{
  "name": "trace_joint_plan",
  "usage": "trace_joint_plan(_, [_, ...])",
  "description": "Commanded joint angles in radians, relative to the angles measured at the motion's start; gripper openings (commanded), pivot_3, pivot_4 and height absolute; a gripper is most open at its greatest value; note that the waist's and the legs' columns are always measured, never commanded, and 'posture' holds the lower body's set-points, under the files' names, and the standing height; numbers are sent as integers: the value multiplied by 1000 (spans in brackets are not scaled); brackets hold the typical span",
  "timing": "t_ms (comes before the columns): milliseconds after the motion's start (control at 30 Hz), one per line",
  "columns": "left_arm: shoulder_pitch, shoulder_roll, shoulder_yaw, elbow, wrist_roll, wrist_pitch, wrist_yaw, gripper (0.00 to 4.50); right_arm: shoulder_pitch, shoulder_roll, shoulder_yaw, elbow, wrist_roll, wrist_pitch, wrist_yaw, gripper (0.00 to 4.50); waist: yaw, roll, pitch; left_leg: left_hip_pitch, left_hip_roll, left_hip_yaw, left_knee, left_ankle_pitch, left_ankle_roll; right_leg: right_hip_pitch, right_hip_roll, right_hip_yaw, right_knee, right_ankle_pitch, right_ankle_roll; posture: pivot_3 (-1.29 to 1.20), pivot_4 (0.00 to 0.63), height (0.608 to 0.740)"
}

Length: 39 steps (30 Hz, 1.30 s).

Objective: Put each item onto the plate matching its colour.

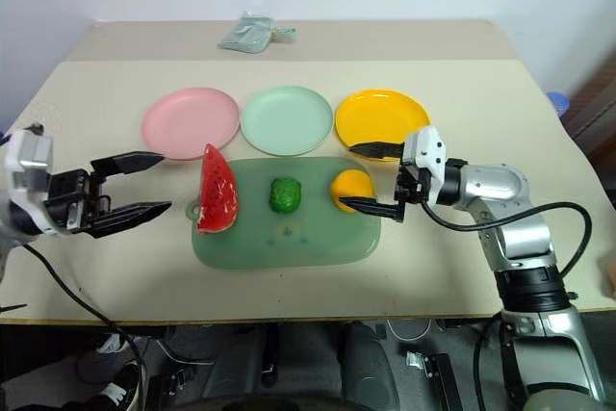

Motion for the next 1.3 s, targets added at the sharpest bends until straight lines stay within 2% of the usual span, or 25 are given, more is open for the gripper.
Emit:
trace_joint_plan(33, [-21, 1, 13, 2, -10, -18, -3, 4500, -16, -1, -12, -3, -3, -24, 2, 4475, 0, 0, 0, 0, 0, 0, 0, 0, 0, 0, 0, 0, 0, 0, 0, 0, 150, 740])
trace_joint_plan(233, [-100, -28, -30, 65, 11, -39, 13, 4500, 17, -27, -36, -61, 7, 8, -10, 4475, 0, 0, 0, 0, 0, 0, 0, 0, 0, 0, 0, 0, 0, 0, 0, 0, 150, 740])
trace_joint_plan(367, [-117, 25, -38, 34, -24, 97, 65, 4500, 23, -30, -38, -65, 8, 13, -18, 4475, -3, 0, 0, 0, 0, 0, 0, 0, 0, 0, 0, 0, 0, 0, 0, 0, 150, 740])
trace_joint_plan(500, [-116, 93, -8, -53, -54, 314, 260, 4500, 6, -14, -22, -43, 0, 3, -25, 4475, -6, 0, 0, 0, 0, 0, 0, 0, 0, 0, 0, 0, 0, 0, 0, 0, 150, 740])
trace_joint_plan(633, [-161, 47, 44, -305, -116, 561, 693, 4500, -22, 0, -3, 6, -6, -5, -1, 4475, -2, -1, 0, 0, 0, -1, 0, 0, 0, 0, 0, 0, 0, 0, 0, 0, 150, 740])
trace_joint_plan(800, [-316, -53, 48, -417, -268, 838, 1073, 4500, -80, 25, 18, 91, -19, -31, 33, 4475, 0, -1, 0, 1, -1, -3, 1, 0, 0, 2, 0, 0, 1, 0, 1, 0, 150, 740])
trace_joint_plan(933, [-328, -95, 63, -453, -300, 964, 1222, 4500, -130, 60, 38, 152, -40, -61, 44, 4475, -8, -1, 0, 1, -1, -3, 1, 0, 0, 3, 0, 0, 1, 0, 1, 0, 150, 740])
trace_joint_plan(1100, [-291, -228, 43, -508, -242, 984, 1403, 4500, -114, 52, 22, 130, -27, -47, 65, 4475, 0, -1, 0, 1, -1, -3, 1, 0, 0, 3, 0, 0, 0, 0, 0, 0, 150, 740])
trace_joint_plan(1300, [-256, -304, 25, -540, -256, 1017, 1455, 4500, -90, 24, -22, 46, 50, 14, 92, 4475, 5, -1, 0, 1, -1, -4, 1, 0, -1, 3, 0, 0, 0, 0, 0, 0, 150, 740])
